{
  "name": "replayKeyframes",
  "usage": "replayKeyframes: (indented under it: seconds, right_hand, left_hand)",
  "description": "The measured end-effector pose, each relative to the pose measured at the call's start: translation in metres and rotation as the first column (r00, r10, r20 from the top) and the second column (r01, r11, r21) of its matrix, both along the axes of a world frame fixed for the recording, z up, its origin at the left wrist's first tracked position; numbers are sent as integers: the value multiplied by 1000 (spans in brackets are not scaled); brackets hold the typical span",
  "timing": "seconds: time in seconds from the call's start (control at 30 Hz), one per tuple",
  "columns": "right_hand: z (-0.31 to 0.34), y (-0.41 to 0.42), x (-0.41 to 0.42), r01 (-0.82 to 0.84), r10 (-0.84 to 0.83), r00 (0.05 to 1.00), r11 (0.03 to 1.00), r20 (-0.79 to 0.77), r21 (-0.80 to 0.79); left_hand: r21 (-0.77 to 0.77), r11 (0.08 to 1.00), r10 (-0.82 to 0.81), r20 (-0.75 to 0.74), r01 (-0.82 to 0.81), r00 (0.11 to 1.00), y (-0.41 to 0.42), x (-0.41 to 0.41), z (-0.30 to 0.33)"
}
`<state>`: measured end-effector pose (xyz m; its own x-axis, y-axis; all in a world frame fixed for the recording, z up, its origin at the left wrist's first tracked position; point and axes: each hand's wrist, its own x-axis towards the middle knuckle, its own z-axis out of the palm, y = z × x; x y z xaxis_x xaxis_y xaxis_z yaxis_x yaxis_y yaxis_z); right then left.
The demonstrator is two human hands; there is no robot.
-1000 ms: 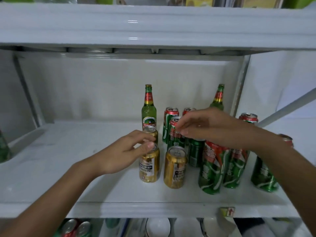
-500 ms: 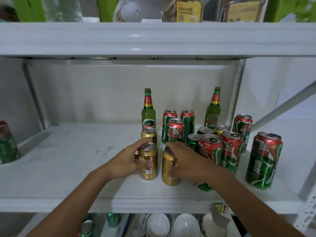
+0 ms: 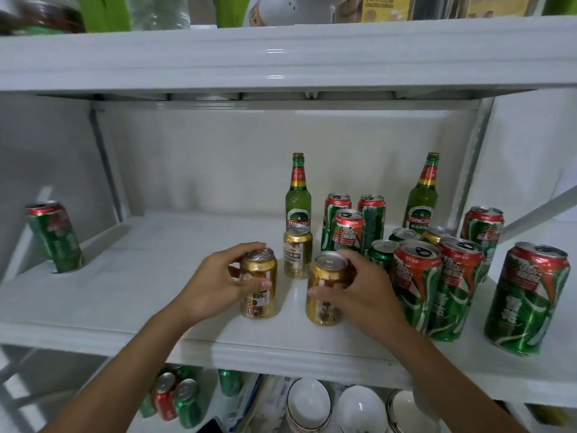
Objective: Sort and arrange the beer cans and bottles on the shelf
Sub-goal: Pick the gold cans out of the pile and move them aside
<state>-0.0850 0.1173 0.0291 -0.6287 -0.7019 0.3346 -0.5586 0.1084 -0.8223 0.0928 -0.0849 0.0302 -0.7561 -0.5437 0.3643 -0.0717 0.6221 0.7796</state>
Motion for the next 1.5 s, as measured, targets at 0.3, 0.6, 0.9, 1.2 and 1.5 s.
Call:
replayKeyframes:
  seconds: [0.3, 0.6, 0.9, 1.2, 1.5]
  right_hand:
    - [26, -75, 83, -259, 256, 956, 966, -146, -2]
    - [23, -140, 190, -527, 518, 843, 849, -147, -31]
    - [26, -181, 237, -583, 570, 806, 810, -157, -55]
    - [25, -213, 235, -608, 593, 790, 790, -156, -74]
    - [19, -266, 244, -651, 638, 755, 756, -150, -62]
  left_hand:
    - [-84, 921, 381, -4, -380, 925, -11, 143, 18]
    - [-106, 760, 638, -63, -641, 767, 9, 274, 21]
    - [-114, 705, 693, -103, -700, 714, -8, 323, 22]
    - [-122, 703, 696, -86, -701, 713, -39, 312, 21]
    - [-123, 672, 726, -86, -730, 683, -77, 323, 16]
